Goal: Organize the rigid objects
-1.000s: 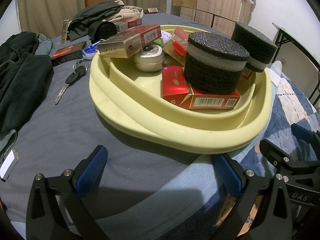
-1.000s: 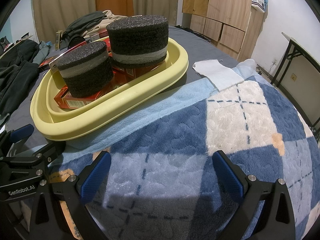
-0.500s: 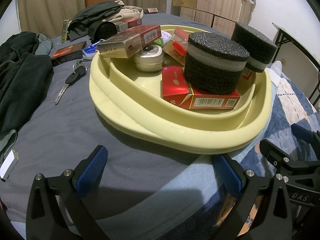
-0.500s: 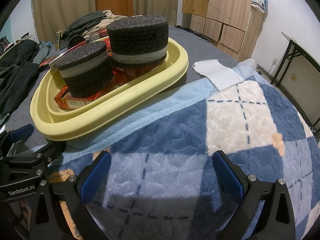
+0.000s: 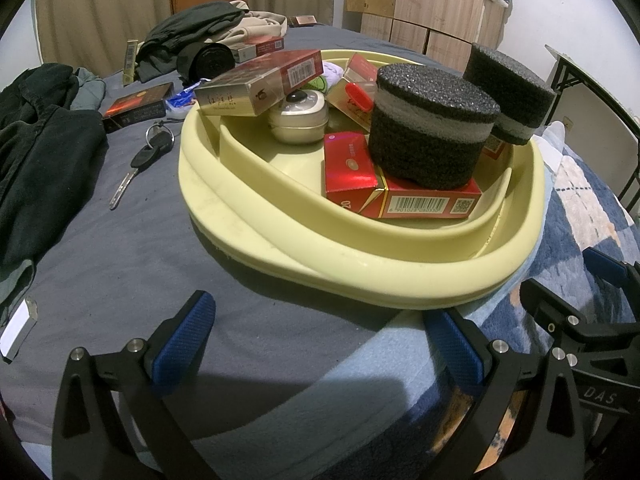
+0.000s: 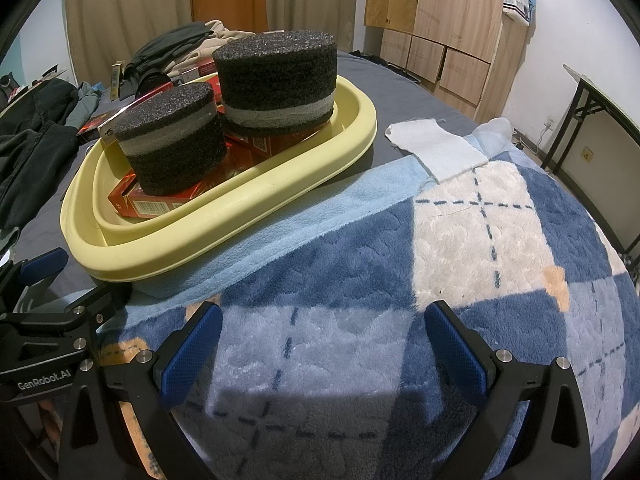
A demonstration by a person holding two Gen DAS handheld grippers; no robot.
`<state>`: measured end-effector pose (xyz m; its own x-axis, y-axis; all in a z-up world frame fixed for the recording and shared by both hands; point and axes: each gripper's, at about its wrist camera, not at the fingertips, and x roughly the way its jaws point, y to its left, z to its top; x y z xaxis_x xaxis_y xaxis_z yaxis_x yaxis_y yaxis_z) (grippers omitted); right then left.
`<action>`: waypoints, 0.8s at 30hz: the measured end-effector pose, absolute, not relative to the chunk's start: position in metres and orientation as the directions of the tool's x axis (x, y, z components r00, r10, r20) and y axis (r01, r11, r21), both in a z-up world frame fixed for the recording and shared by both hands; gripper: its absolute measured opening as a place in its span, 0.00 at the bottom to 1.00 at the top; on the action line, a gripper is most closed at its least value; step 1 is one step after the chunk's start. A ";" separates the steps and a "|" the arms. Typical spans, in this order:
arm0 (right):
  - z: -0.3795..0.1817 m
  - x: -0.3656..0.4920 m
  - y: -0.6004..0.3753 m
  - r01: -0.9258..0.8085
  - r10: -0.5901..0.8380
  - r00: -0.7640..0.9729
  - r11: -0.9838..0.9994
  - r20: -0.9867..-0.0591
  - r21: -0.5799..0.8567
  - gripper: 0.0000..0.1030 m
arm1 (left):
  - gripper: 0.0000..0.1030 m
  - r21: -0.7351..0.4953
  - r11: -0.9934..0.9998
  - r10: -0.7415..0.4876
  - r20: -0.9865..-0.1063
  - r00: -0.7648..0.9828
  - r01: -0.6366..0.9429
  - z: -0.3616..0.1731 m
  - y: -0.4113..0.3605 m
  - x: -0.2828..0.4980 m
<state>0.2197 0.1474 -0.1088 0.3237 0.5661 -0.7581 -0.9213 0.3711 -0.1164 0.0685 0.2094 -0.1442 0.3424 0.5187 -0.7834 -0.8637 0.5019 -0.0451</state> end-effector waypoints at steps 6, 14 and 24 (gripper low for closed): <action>-0.109 0.220 0.148 -0.921 0.566 0.324 0.371 -0.758 -0.117 1.00 | 1.00 -0.045 0.502 0.519 -0.783 0.342 -0.864 -0.143 0.210 0.069; -0.109 0.220 0.147 -0.921 0.566 0.324 0.371 -0.758 -0.118 1.00 | 1.00 -0.047 0.502 0.518 -0.783 0.344 -0.864 -0.143 0.209 0.068; -0.109 0.220 0.147 -0.921 0.565 0.325 0.371 -0.758 -0.118 1.00 | 1.00 -0.032 0.497 0.532 -0.778 0.333 -0.867 -0.144 0.207 0.071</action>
